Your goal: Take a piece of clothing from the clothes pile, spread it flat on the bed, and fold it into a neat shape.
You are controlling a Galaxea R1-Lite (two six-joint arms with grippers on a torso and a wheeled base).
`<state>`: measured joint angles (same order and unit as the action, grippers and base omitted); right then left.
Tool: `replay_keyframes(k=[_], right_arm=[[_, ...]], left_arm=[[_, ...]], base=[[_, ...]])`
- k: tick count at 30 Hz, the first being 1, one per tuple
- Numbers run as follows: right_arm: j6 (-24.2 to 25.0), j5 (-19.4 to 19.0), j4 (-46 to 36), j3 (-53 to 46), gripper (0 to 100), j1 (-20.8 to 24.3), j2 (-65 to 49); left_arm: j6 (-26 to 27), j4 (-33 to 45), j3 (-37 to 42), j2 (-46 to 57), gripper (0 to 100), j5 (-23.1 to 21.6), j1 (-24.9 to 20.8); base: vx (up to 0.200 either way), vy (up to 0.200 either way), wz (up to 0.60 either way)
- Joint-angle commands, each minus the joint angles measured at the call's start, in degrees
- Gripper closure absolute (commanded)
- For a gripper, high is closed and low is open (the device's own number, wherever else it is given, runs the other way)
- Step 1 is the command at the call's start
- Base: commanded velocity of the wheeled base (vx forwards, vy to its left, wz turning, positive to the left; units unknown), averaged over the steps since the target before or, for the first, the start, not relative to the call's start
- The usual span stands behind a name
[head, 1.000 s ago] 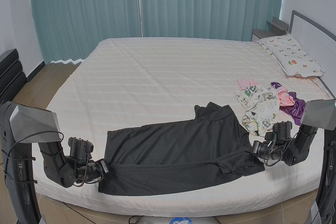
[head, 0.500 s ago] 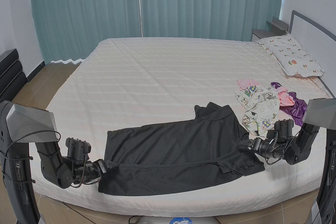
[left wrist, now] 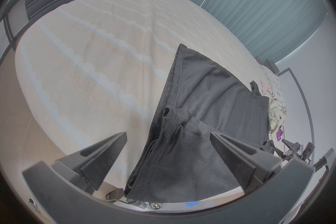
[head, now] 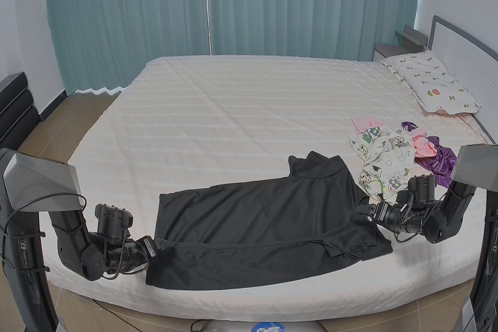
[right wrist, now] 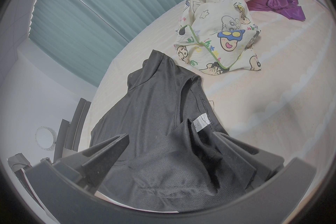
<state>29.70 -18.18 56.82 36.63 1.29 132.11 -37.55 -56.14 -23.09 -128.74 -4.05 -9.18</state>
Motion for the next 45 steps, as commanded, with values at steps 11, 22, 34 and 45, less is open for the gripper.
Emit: replay_keyframes(k=[11, 22, 34, 45], right_arm=[[-0.1, 0.1, 0.0, -0.3, 0, 0.2, -0.1], [-0.1, 0.2, 0.0, -0.7, 0, 0.3, -0.1], [-0.2, 0.6, 0.0, -0.7, 0, 0.5, 0.1], [0.0, 2.0, -0.2, -0.1, 0, 0.6, -0.5]], left_arm=[[0.0, 0.0, 0.2, 0.2, 0, 0.1, 0.0], [0.4, -0.1, 0.6, 1.7, 0, 0.3, 0.5], [0.0, -2.7, -0.7, 1.5, 0, 4.8, 1.0], [-1.2, -3.6, -3.5, 4.2, 0, 4.8, 1.7]], base=[[-0.018, 0.000, 0.00], [-0.091, 0.000, 0.00], [0.000, 0.000, 0.00], [0.055, 0.000, 0.00]])
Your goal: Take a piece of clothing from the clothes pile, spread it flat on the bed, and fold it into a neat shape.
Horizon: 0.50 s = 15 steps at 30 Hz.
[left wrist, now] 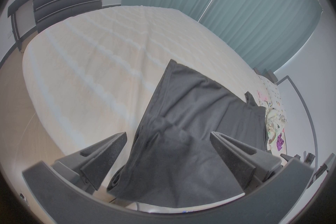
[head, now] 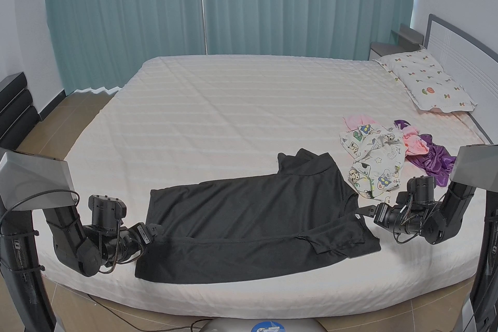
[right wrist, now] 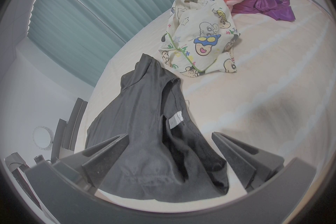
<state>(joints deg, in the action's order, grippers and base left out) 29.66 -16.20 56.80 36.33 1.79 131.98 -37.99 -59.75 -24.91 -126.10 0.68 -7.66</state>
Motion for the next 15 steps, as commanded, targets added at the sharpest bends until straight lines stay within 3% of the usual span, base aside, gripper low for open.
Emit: replay_keyframes(k=[1, 4, 7, 15], right_arm=[[0.0, 0.0, -0.3, 0.2, 0, 0.5, -0.3], [0.0, 0.1, -0.2, 0.2, 0, 0.7, -0.2], [0.0, 0.0, -0.2, 0.2, 0, 0.8, -0.4], [0.1, 0.0, -0.1, 0.1, 0, 0.8, -0.5]], left_arm=[[-2.2, 0.1, -2.4, 1.6, 0, 0.2, 0.2], [-2.9, 0.1, -2.9, 1.5, 0, 0.2, 0.1], [-3.7, 0.1, -5.2, 0.3, 0, 0.5, 1.2], [-3.8, 1.0, -10.2, -1.6, 0, 0.5, 1.5]], base=[[0.000, 0.000, 0.00], [0.000, 0.000, 0.00], [0.200, 0.000, 0.00], [0.000, 0.000, 0.00]])
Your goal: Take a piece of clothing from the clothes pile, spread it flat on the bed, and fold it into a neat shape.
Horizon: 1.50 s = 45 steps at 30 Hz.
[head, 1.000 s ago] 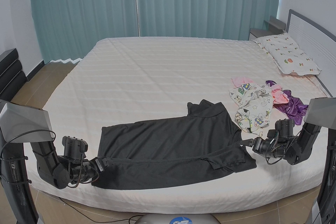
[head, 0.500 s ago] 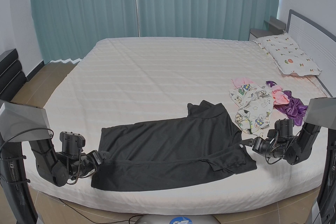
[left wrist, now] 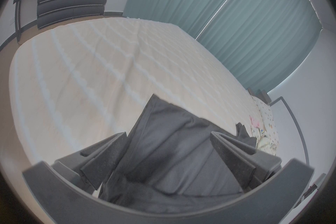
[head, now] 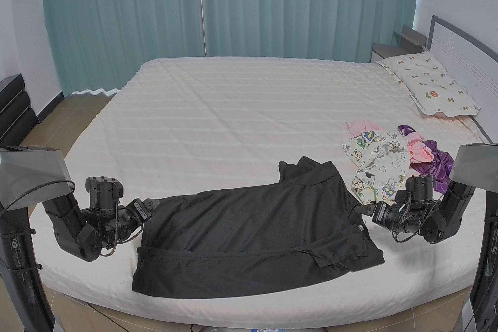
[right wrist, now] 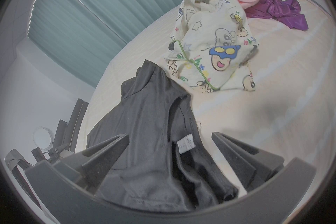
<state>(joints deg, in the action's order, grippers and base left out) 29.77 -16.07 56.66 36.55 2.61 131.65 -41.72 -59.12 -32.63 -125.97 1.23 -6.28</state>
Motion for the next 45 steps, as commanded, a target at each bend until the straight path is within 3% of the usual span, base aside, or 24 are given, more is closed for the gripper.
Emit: replay_keyframes(k=[1, 13, 23, 26, 31, 45], right_arm=[[0.0, -0.1, 0.0, -0.2, 0, 0.0, -0.2], [0.0, -0.1, 0.1, -0.5, 0, 0.6, -0.2], [0.0, -0.1, 0.1, -0.5, 0, 1.3, 0.0], [0.0, 0.0, 0.1, -0.5, 0, 1.4, 0.1], [-0.1, -0.1, 0.1, -0.5, 0, 1.7, 0.1], [0.0, 0.0, 0.0, 0.3, 0, 2.1, 0.4]], left_arm=[[0.0, 0.8, -3.0, -2.0, 0, 0.1, 0.2], [2.3, 15.3, -19.6, -8.9, 0, -0.4, 3.3], [9.4, 16.4, -27.7, -16.3, 0, -2.0, 4.7], [9.4, 16.6, -28.7, -16.8, 0, -3.3, 4.7], [9.1, 16.3, -28.4, -16.6, 0, -9.1, 4.8], [11.0, 15.9, -28.4, -17.0, 0, -8.7, 5.4]], base=[[0.000, 0.000, 0.00], [0.000, 0.000, 0.00], [0.000, 0.000, 0.00], [0.000, 0.000, 0.00], [0.000, 0.000, 0.00], [0.000, 0.000, 0.00]])
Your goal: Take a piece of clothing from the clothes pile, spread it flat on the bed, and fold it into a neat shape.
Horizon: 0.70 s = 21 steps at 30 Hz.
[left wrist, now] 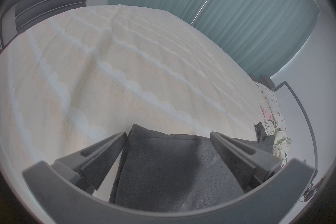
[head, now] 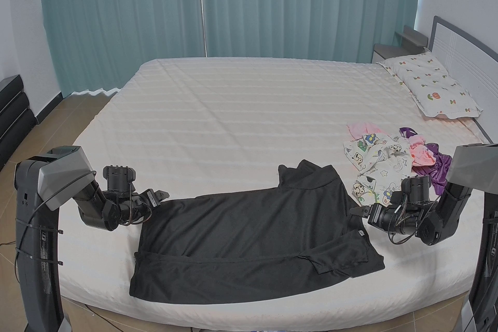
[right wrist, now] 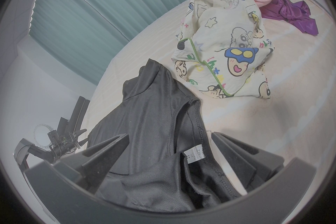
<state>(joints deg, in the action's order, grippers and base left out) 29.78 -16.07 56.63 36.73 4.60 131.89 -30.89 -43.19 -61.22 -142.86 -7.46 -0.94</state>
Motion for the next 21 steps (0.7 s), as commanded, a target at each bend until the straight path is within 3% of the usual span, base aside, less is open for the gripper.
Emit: replay_keyframes(k=[1, 3, 4, 11, 18, 21], right_arm=[[0.0, 0.0, 0.1, 0.1, 0, 0.2, 0.2], [0.0, 0.0, 0.1, 0.2, 0, 0.5, 0.1], [0.0, 0.0, 0.1, 0.2, 0, 0.6, 0.2], [0.1, 0.1, 0.0, 1.5, 0, 0.9, -0.4], [0.1, 5.0, -1.1, 7.0, 0, 3.8, -0.9], [-0.1, 5.5, -2.6, 12.1, 0, 4.1, 0.1]], left_arm=[[0.7, -0.1, 0.0, -0.5, 0, 0.1, -0.1], [1.6, -0.1, 0.0, -1.1, 0, 0.2, -0.2], [2.0, -0.1, -0.1, -1.3, 100, 0.3, -0.2], [1.7, 0.0, 0.3, -0.9, 100, 0.4, 0.8], [-8.2, -0.1, 1.4, 2.6, 100, 1.7, 1.2], [-9.4, -0.1, 2.9, 4.1, 100, 1.1, 1.2]], base=[[0.000, 0.000, 0.00], [0.000, 0.000, 0.00], [0.000, 0.000, 0.00], [0.000, 0.000, 0.00], [0.000, 0.000, 0.00], [0.000, 0.000, 0.00]])
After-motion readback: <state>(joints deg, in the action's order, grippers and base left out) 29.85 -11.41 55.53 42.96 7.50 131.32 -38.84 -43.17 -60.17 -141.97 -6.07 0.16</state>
